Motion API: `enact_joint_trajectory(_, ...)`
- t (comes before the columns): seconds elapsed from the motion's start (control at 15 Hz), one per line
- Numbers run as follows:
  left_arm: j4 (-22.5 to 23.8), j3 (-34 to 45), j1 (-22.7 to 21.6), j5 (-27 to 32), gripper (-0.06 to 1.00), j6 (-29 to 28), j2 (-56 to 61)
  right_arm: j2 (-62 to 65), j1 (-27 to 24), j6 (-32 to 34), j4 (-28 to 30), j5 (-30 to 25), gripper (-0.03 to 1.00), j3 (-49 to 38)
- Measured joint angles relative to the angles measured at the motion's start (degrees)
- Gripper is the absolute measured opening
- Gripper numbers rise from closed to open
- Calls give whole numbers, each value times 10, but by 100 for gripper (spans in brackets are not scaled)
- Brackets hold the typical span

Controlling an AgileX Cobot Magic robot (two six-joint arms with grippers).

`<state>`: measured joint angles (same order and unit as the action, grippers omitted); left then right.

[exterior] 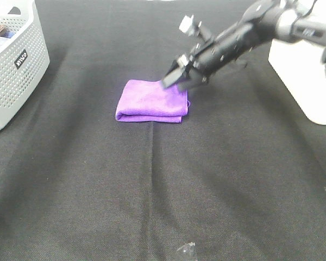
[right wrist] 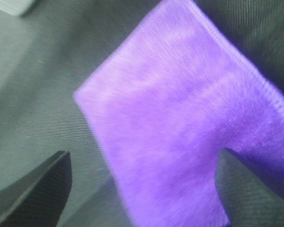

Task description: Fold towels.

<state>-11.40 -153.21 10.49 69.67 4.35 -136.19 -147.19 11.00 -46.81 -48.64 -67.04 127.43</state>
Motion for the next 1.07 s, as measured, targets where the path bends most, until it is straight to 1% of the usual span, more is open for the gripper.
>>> enact_joint_trajectory(0.13,0,0,0,0,77,5,0,33,0,8,1,-6,78,0)
enact_joint_trajectory(0.2,1,0,0,0,77,10,0,62,0,22,3,-11,78,0)
enact_joint_trajectory(0.27,11,0,0,0,77,12,0,93,0,49,22,-17,78,0)
enact_joint_trajectory(0.33,28,0,0,0,77,12,0,121,0,89,67,-19,78,0)
enact_joint_trajectory(0.4,50,1,-1,0,77,12,1,162,1,175,166,-21,78,0)
enact_joint_trajectory(0.47,61,6,-2,0,77,12,6,188,0,227,226,-22,78,0)
enact_joint_trajectory(0.53,65,10,-4,0,77,12,10,215,-6,266,268,-22,78,0)
enact_joint_trajectory(0.6,76,37,-13,0,77,12,29,237,-17,296,290,-23,78,0)
enact_joint_trajectory(0.67,77,52,-19,0,77,12,42,249,-25,306,296,-23,78,0)
enact_joint_trajectory(0.73,82,136,-49,0,77,12,111,299,-68,341,305,-23,78,-18)
enact_joint_trajectory(0.8,86,186,-64,0,77,12,154,331,-94,352,306,-22,78,-48)
enact_joint_trajectory(0.87,89,247,-79,-1,77,12,208,378,-118,357,313,-21,78,-100)
enact_joint_trajectory(0.93,90,308,-89,-2,77,12,260,430,-132,357,326,-21,78,-169)
enact_joint_trajectory(1.07,92,450,-96,-2,77,9,380,564,-136,357,346,-22,78,-319)
